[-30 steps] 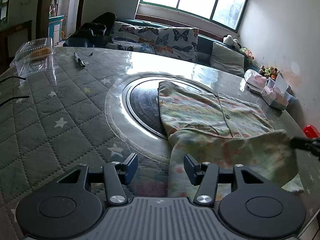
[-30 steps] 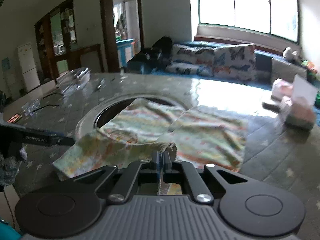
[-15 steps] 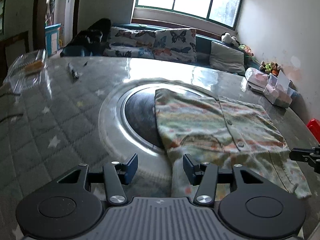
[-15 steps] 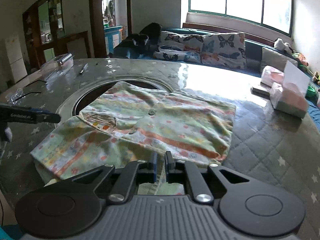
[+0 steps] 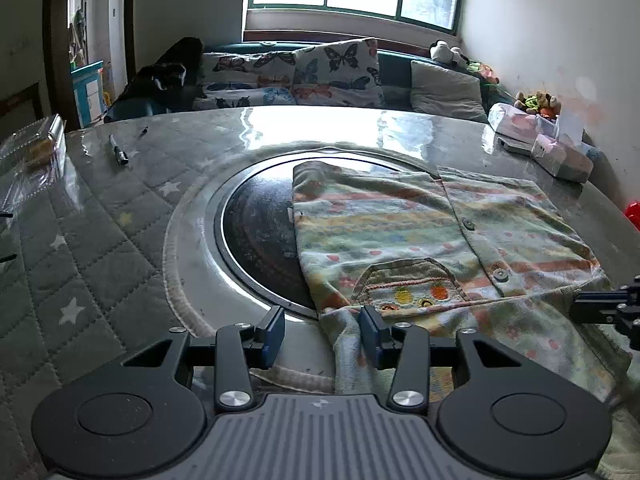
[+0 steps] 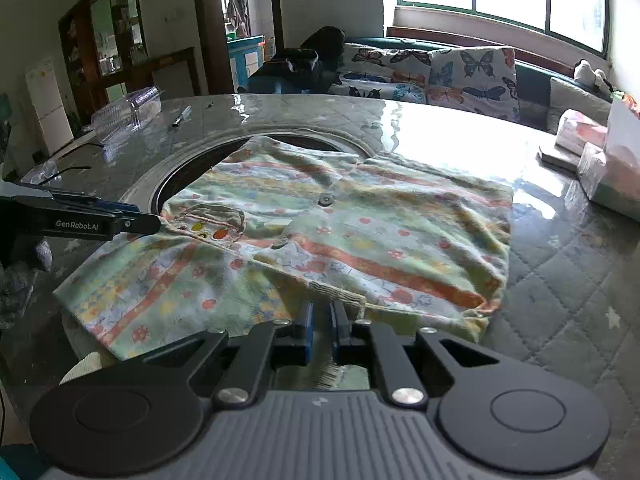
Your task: Fold clothes
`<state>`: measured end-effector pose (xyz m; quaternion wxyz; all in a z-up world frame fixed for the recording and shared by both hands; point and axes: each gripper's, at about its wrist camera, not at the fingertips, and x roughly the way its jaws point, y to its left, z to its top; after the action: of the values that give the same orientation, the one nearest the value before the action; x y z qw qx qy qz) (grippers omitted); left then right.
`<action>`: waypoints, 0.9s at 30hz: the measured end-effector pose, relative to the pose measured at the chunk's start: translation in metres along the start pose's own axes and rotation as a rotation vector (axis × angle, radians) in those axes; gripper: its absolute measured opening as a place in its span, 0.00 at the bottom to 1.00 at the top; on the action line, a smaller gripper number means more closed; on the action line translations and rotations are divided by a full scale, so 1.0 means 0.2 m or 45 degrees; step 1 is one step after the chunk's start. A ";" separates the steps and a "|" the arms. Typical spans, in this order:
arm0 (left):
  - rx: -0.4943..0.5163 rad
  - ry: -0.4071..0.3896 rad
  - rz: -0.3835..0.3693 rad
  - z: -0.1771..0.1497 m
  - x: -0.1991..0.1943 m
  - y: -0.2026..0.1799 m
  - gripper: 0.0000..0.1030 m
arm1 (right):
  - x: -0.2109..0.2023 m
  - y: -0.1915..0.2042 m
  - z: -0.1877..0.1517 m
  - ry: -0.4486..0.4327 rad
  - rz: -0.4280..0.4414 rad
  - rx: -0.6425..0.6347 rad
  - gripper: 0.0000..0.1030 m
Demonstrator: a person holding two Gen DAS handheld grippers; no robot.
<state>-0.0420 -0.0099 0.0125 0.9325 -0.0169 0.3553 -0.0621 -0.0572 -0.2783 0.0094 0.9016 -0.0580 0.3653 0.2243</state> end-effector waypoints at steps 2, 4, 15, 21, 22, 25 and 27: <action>-0.010 -0.021 -0.003 0.02 -0.03 0.00 0.43 | -0.03 0.00 0.01 -0.014 0.007 -0.007 0.10; -0.011 -0.040 -0.013 0.02 -0.07 0.01 0.43 | -0.05 0.00 0.01 -0.016 0.027 -0.014 0.14; 0.091 0.027 -0.021 -0.11 -0.11 -0.04 0.44 | -0.09 0.03 -0.07 0.036 0.068 -0.088 0.19; 0.142 -0.012 -0.068 -0.10 -0.24 -0.08 0.46 | -0.17 0.05 -0.07 0.010 0.078 -0.118 0.19; 0.155 -0.015 -0.082 -0.11 -0.27 -0.09 0.46 | -0.18 0.06 -0.08 0.011 0.084 -0.125 0.19; 0.212 0.003 -0.167 -0.14 -0.34 -0.16 0.46 | -0.18 0.08 -0.13 0.047 0.094 -0.152 0.19; 0.241 0.027 -0.228 -0.17 -0.37 -0.20 0.47 | -0.18 0.09 -0.15 0.056 0.094 -0.160 0.19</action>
<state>-0.1233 -0.0403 0.0400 0.9169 0.0400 0.3546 -0.1786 -0.1067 -0.2836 0.0130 0.8790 -0.1060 0.3722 0.2784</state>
